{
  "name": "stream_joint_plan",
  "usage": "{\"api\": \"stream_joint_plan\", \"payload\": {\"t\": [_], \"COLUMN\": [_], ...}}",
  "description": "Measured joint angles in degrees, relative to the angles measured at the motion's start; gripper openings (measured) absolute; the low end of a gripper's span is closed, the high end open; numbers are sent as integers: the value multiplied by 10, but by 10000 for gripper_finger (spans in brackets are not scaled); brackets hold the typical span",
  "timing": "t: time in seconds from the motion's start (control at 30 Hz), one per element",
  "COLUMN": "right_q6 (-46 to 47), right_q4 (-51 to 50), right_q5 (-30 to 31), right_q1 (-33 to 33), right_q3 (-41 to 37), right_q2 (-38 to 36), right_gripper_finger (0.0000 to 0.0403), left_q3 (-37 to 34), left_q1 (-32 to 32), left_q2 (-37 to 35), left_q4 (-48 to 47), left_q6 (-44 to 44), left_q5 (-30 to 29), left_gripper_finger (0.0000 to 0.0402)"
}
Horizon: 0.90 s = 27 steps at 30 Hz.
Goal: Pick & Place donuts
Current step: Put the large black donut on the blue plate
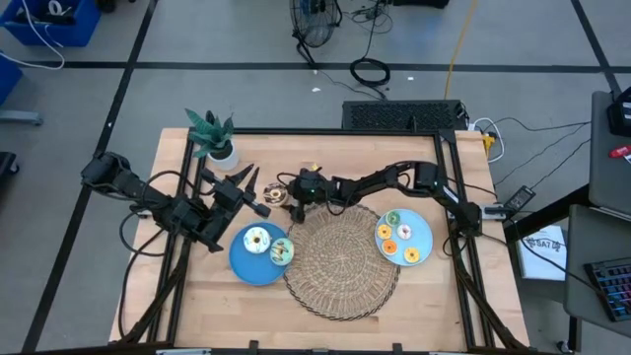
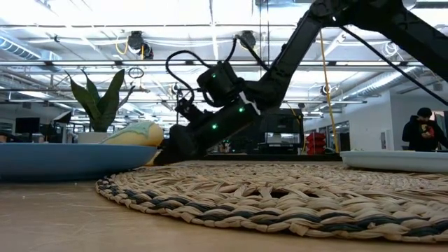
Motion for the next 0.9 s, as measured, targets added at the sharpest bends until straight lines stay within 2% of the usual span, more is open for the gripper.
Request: {"api": "stream_joint_plan", "payload": {"t": [0.2,0.37,0.63,0.9], "right_q6": [-9,-7,-20,-22], "right_q4": [1,22,34,38], "right_q5": [13,11,10,9], "right_q1": [0,0,1,1], "right_q3": [3,3,2,2], "right_q2": [0,0,0,0], "right_gripper_finger": [310,285,221,136], "left_q3": [0,0,0,0], "left_q1": [0,5,7,7], "left_q2": [0,0,0,0], "left_q4": [0,0,0,0], "left_q6": [1,0,0,0], "left_q5": [-2,-1,-3,-4], "left_gripper_finger": [65,65,65,65]}}
